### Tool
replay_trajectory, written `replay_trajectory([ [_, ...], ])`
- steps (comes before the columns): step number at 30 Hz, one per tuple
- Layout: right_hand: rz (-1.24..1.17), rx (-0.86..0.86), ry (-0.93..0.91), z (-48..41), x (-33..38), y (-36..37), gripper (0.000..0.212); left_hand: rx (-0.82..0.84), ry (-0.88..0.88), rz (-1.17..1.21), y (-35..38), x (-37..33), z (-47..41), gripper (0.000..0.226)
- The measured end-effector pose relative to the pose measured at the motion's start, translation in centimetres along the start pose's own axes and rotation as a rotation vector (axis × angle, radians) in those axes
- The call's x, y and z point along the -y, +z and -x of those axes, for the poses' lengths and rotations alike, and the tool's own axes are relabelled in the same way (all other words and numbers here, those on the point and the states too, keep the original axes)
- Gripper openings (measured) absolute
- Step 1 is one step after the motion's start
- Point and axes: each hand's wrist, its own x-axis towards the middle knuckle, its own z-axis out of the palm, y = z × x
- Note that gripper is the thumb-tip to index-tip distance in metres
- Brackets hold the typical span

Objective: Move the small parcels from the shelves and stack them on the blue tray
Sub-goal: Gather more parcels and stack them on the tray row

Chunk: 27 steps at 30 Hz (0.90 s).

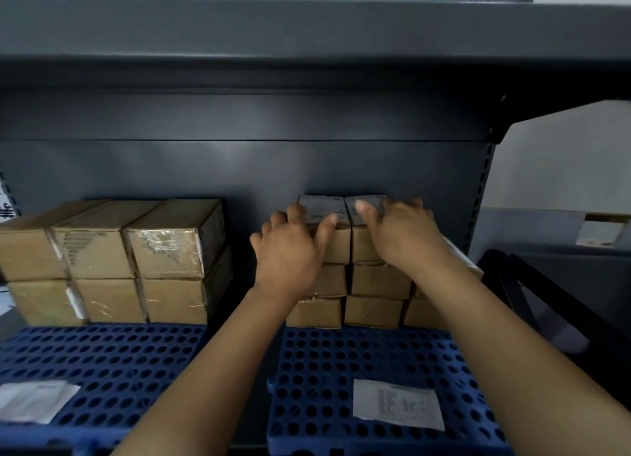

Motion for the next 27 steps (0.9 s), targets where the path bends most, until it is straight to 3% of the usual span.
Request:
replay_trajectory([
  [7,-0.100,-0.008,0.002,-0.1,0.4,0.0,0.058,0.015,-0.001,0.089,-0.3,0.8,-0.9,0.060],
  [27,-0.021,-0.148,-0.051,0.8,1.2,-0.4,0.059,0.044,-0.028,0.134,-0.9,2.0,-1.2,0.065],
])
